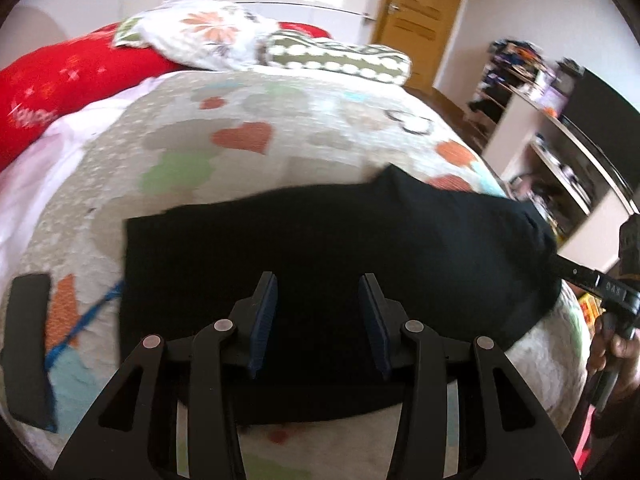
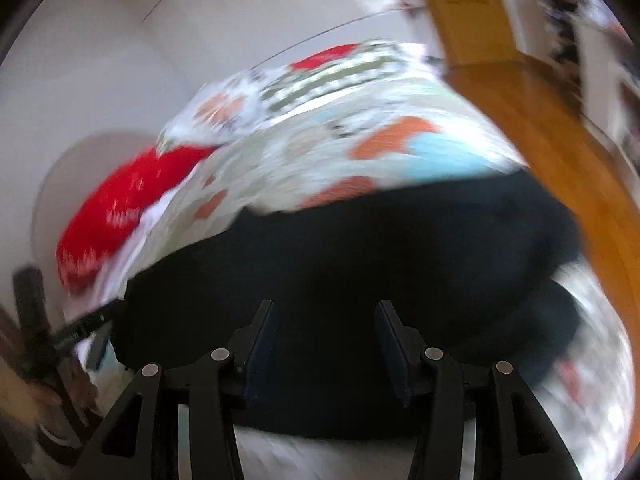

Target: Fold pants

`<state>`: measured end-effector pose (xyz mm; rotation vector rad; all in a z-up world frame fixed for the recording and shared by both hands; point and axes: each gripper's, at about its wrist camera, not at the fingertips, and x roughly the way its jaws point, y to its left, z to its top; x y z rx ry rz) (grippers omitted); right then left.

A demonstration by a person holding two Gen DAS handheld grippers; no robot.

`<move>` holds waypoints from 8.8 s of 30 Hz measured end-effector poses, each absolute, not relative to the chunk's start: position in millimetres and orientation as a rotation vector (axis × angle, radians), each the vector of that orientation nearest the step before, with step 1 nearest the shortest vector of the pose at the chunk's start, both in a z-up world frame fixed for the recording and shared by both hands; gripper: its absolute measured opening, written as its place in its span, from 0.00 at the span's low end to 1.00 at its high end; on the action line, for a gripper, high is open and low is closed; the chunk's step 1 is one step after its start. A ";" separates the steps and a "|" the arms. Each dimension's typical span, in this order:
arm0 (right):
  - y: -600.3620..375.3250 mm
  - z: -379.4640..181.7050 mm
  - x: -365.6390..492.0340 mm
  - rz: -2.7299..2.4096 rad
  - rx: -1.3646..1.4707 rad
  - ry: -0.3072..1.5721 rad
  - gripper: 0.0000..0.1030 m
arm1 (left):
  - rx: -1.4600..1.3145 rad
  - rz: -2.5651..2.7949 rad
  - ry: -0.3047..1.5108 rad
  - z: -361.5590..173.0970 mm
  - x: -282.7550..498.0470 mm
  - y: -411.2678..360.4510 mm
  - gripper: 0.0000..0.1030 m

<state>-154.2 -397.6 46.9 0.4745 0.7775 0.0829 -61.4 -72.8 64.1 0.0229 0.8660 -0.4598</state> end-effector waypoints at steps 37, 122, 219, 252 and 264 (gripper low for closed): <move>-461.6 11.6 -152.7 -0.022 0.682 0.775 0.48 | -0.394 -0.272 1.031 33.9 -60.4 49.5 0.58; -468.8 26.1 -118.5 -0.295 0.301 0.890 0.09 | -0.083 -0.179 0.963 30.1 -4.5 -9.4 0.37; -486.7 14.5 -207.3 -0.008 0.578 0.853 0.51 | 0.390 -1.000 0.969 37.0 -18.9 -415.0 0.49; -499.9 -3.8 -183.2 -0.027 0.739 0.737 0.29 | 0.534 -1.142 1.021 8.5 -34.3 -486.8 0.42; -443.9 73.0 -175.2 0.061 0.572 0.581 0.22 | 0.064 -1.079 1.031 87.5 9.6 -375.8 0.31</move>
